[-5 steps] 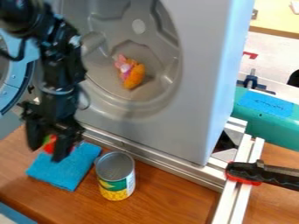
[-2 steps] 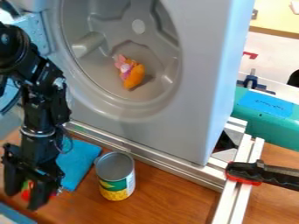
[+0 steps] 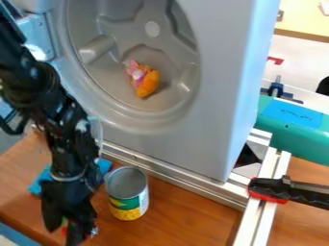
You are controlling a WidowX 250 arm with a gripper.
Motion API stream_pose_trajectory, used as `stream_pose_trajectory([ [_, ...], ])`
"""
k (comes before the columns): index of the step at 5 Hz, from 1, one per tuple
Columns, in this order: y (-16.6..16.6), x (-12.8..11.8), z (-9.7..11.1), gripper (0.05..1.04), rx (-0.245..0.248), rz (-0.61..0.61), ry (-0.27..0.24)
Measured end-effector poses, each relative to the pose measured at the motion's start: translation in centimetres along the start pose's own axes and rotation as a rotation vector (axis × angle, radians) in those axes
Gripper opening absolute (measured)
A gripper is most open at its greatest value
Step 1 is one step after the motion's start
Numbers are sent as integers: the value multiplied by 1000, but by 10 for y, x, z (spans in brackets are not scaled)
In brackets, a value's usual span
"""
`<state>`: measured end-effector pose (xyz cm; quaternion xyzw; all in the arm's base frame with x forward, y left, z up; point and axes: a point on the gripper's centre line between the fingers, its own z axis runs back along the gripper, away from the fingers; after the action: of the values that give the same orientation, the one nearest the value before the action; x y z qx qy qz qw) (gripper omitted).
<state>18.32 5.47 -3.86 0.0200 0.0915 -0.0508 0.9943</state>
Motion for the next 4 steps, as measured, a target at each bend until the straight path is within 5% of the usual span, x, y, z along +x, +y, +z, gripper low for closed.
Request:
stream_pose_trajectory([
  [1,2,8,-11,740,20,-15,-27],
  [4,2,1,-22,740,28,37,-5],
])
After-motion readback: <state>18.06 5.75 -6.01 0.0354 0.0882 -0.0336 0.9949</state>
